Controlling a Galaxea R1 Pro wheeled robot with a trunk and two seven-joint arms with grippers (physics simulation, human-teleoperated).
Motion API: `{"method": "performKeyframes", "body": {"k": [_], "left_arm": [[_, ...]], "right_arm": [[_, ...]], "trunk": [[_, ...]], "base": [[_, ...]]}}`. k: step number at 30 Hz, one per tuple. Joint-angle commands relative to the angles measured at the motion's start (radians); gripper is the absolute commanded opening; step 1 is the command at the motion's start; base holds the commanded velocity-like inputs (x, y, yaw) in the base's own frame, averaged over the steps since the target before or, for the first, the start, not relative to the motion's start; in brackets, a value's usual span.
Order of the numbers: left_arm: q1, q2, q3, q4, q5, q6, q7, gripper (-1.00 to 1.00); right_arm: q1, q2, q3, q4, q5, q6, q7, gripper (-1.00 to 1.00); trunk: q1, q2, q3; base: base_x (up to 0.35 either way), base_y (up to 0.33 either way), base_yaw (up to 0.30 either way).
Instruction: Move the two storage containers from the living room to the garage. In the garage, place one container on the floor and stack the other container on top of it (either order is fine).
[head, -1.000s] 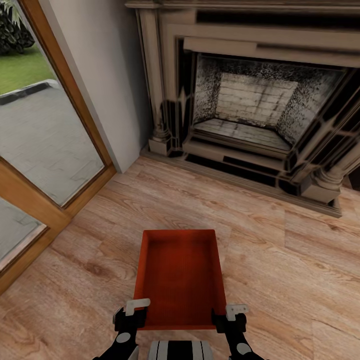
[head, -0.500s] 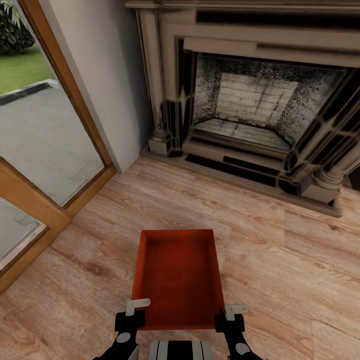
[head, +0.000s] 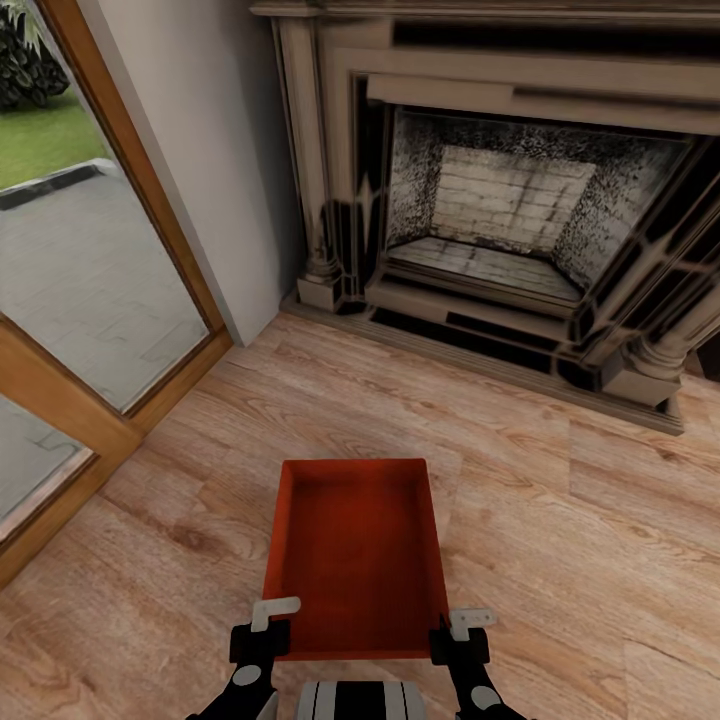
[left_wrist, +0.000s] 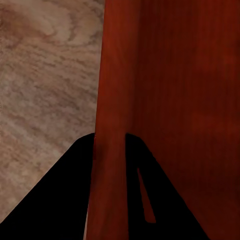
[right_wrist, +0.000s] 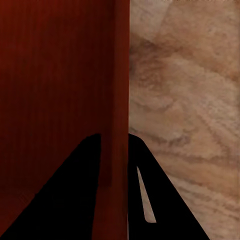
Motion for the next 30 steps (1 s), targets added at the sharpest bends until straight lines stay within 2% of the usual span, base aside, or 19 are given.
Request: {"method": "performKeyframes", "body": {"k": [1, 30], "left_arm": [[-0.001, 0.0, -0.009, 0.001, 0.009, -0.003, 0.009, -1.0], [-0.001, 0.001, -0.009, 0.001, 0.01, -0.003, 0.009, -1.0]], "right_arm": [[-0.001, 0.0, 0.009, 0.002, -0.014, -0.006, -0.001, -1.0], [-0.001, 0.001, 0.009, 0.002, -0.014, -0.006, -0.001, -1.0]], "trunk": [[0.0, 0.0, -0.001], [-0.107, 0.196, 0.087]], "base": [[0.0, 0.0, 0.0], [0.0, 0.0, 0.0]]}}
